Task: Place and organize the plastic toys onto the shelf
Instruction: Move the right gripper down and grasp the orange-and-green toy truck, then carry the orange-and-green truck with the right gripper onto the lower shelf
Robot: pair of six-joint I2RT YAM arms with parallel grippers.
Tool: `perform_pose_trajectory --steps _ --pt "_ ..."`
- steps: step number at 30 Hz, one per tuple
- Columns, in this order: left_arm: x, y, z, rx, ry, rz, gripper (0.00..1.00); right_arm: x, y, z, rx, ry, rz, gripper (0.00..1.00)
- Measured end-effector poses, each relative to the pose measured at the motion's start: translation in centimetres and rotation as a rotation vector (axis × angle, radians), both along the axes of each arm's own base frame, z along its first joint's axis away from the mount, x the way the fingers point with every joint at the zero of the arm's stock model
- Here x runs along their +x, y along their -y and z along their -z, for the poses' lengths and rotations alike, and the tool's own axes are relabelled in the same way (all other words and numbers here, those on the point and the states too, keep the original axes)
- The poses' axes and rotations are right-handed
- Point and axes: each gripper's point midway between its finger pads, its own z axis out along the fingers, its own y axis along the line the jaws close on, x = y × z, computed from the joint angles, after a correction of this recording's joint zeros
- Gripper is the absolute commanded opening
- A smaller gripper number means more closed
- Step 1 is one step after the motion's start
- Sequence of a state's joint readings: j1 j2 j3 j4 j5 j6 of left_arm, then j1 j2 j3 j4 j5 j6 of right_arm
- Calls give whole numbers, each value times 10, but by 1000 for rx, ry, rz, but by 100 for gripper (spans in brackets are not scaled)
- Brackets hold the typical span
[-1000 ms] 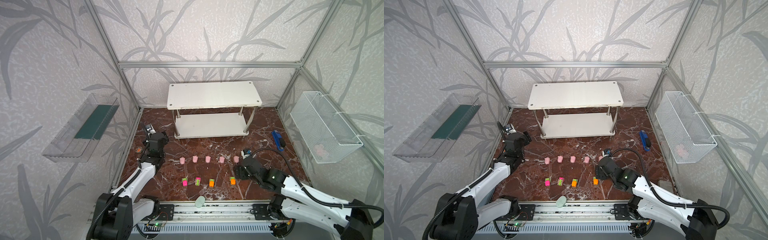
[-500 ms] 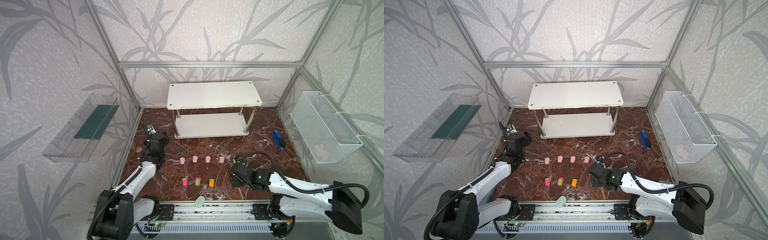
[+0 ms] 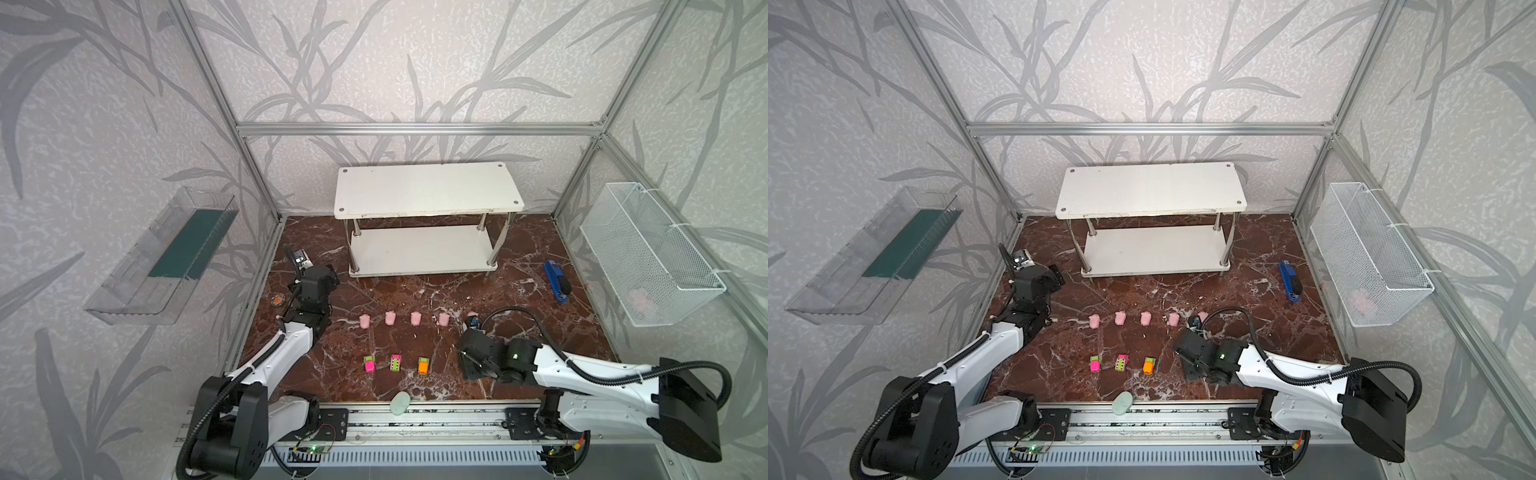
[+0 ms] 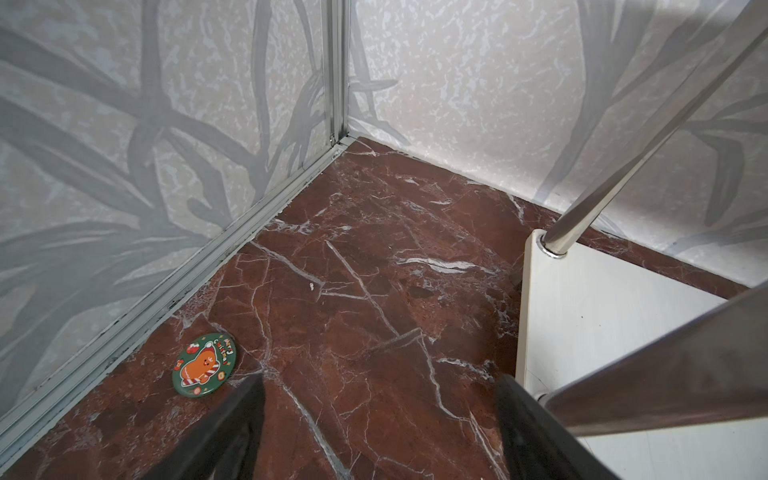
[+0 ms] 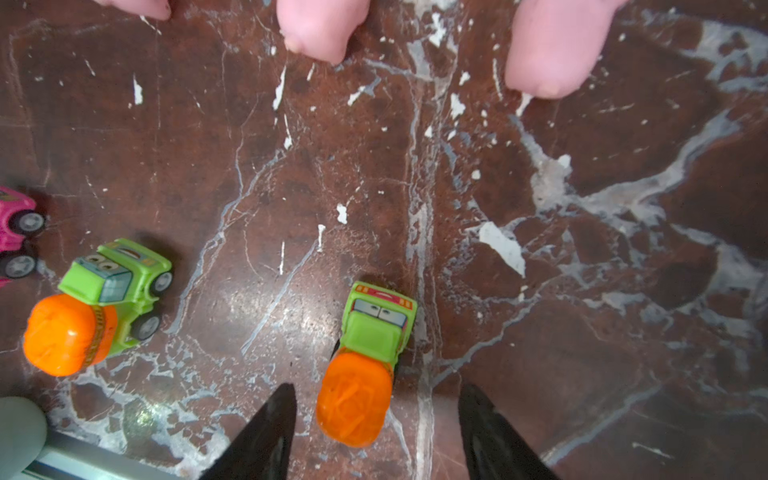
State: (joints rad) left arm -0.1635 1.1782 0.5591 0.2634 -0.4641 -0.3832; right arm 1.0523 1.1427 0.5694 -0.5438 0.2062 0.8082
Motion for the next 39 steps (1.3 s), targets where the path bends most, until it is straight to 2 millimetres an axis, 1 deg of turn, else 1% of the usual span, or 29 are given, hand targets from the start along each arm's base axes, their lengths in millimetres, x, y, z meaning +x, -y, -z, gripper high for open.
perform_pose_trajectory --steps 6,8,13,18,25,29,32,34,37,39 --pt "0 1 4 -3 -8 2 84 -4 -1 11 -28 -37 -8 49" --pt "0 1 4 -4 -8 3 84 -4 -2 12 -30 -42 -11 48" --pt "1 1 4 -5 -5 4 84 -2 -6 13 -28 -39 -16 45" --pt "2 1 6 -5 -10 4 84 0 -8 14 -24 -36 -17 38" --pt "2 2 11 -9 -16 9 84 0 -8 15 -27 -37 -14 25" --pt "2 2 13 -11 -20 8 84 1 -6 13 -30 -29 -7 23" --pt "2 2 14 -11 -24 8 84 2 -4 7 -30 -15 1 22" --pt "2 3 14 -13 -24 9 84 5 -3 -2 -25 2 5 22" --pt "2 3 15 -15 -23 11 84 13 -5 -23 -8 58 8 22" --pt "2 3 15 -15 -24 11 84 23 -6 -42 1 103 9 23"
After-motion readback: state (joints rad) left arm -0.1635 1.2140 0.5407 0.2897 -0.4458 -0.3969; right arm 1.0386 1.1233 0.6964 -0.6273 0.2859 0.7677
